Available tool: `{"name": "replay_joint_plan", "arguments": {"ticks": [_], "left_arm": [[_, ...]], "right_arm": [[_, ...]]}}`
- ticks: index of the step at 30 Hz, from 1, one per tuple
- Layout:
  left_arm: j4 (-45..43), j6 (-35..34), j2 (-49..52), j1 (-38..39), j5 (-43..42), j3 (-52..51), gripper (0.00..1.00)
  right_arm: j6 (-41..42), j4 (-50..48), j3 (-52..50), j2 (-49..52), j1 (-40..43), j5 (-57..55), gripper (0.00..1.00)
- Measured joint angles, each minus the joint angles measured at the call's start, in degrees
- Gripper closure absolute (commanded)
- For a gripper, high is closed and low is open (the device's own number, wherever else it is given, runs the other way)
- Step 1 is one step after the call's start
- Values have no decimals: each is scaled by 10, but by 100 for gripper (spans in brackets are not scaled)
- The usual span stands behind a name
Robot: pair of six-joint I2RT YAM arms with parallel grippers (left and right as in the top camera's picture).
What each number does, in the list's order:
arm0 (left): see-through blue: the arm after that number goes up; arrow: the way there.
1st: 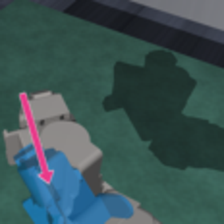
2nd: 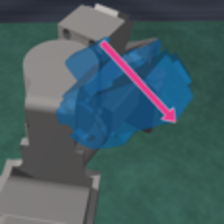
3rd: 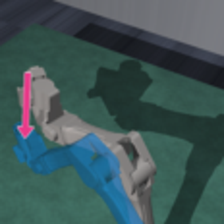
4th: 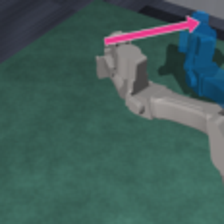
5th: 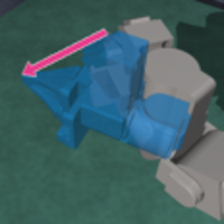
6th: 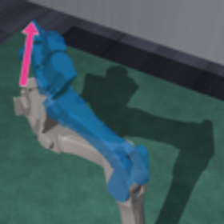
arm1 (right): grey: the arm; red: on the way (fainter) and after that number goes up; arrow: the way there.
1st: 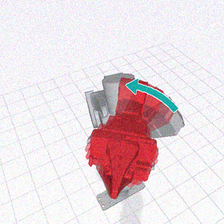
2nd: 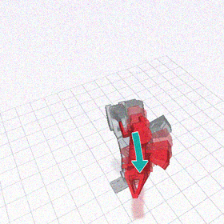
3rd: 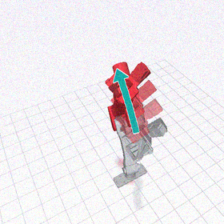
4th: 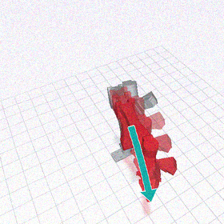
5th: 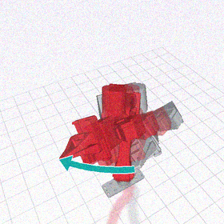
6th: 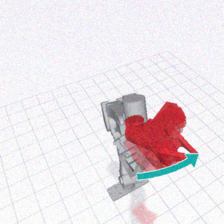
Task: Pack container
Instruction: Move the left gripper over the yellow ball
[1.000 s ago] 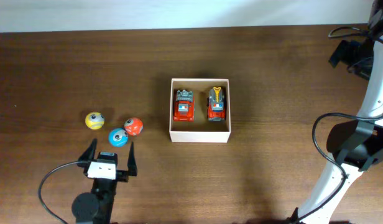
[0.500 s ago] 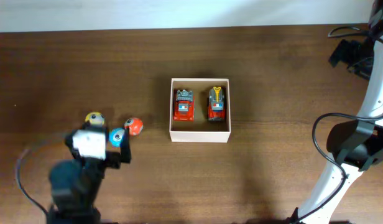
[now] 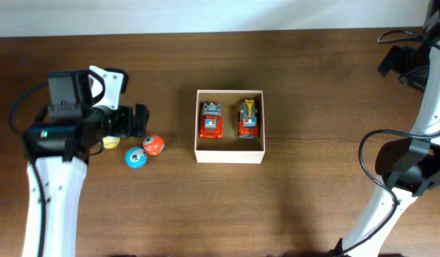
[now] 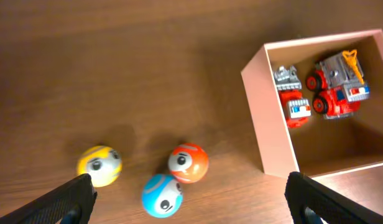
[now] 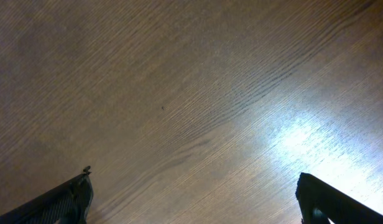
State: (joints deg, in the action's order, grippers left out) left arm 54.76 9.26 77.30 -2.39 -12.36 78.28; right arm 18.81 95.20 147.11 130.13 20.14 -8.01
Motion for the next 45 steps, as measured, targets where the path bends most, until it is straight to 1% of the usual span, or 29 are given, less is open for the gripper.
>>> {"name": "replay_joint_plan", "arguments": {"ticks": [7,11,15,18,25,28,30,37,40,45], "left_arm": [[4,0,67,0,-55,0,1],[5,-4,87,0,-55,0,1],[5,-58,113,0,-7,0,1],[0,-87,132,0,21,0,1],[-16,-107,140,0,44,0,1],[-22,-117,140,0,66,0,1],[-23,-136,140,0,89,0,1],[-24,-248,145,-16,191,0,1],[-25,-276,154,-32,211,0,1],[-25,-291,172,-37,221,0,1]], "right_arm": [[0,0,0,0,0,0,1],[1,0,0,0,0,0,1],[1,0,0,0,0,0,1],[1,0,0,0,0,0,1],[0,0,0,0,0,0,1],[1,0,0,0,0,0,1],[0,0,0,0,0,0,1],[1,0,0,0,0,0,1],[0,0,0,0,0,0,1],[1,0,0,0,0,0,1]]}}
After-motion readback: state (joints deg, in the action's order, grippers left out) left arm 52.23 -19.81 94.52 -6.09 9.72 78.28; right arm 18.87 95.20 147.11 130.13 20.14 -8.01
